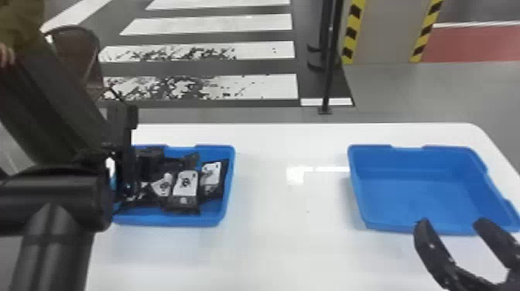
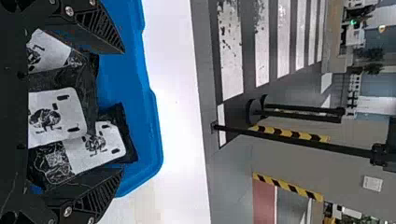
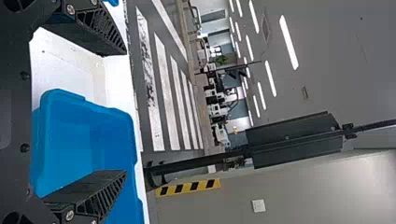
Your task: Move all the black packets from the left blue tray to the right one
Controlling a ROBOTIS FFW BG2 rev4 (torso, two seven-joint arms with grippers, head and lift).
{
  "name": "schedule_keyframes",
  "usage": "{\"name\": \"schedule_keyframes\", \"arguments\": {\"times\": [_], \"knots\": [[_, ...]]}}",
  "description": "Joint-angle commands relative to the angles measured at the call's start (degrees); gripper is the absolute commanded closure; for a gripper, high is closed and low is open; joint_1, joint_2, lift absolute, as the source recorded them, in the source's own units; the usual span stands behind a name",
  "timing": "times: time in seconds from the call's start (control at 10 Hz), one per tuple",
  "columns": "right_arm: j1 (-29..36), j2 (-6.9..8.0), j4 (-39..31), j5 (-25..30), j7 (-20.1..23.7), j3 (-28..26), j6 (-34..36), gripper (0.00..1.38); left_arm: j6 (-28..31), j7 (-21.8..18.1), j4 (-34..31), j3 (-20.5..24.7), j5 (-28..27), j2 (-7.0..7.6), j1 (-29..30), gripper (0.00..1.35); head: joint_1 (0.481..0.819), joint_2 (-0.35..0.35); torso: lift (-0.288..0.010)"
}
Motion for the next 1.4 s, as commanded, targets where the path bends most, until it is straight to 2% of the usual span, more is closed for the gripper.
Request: {"name": "schedule_keyframes", "arguments": {"times": [0.0, 0.1, 0.3, 0.6, 0.9, 1.3], "knots": [[-0.1, 0.00, 0.1, -0.2, 0.0, 0.1, 0.3, 0.11, 1.6, -1.9, 5.6, -1.9, -0.3, 0.54, -4.5, 0.13, 0.695, 0.080, -0.140], [-0.1, 0.00, 0.1, -0.2, 0.1, 0.2, 0.6, 0.11, 4.3, -2.9, 8.7, -3.5, 0.2, 0.98, -7.1, 0.13, 0.695, 0.068, -0.140], [-0.2, 0.00, 0.4, -0.5, 0.2, 0.3, 0.7, 0.11, 9.3, -3.0, 10.5, -4.7, -0.2, 1.06, -9.0, 0.13, 0.695, 0.054, -0.140], [-0.5, 0.00, 0.8, -0.7, 0.3, 0.6, 0.8, 0.11, 5.8, -4.3, 22.0, -9.6, -1.2, 1.77, -16.6, 0.13, 0.695, 0.040, -0.140], [-0.7, 0.00, 1.5, -1.3, 0.4, 0.7, 1.0, 0.11, 7.1, -4.4, 26.7, -11.6, -3.4, 2.12, -20.3, 0.13, 0.695, 0.038, -0.140], [-1.2, 0.00, 2.1, -1.6, 0.4, 1.3, 1.0, 0.11, 4.4, -5.3, 37.2, -14.5, -3.4, 2.56, -25.2, 0.13, 0.695, 0.045, -0.140]]}}
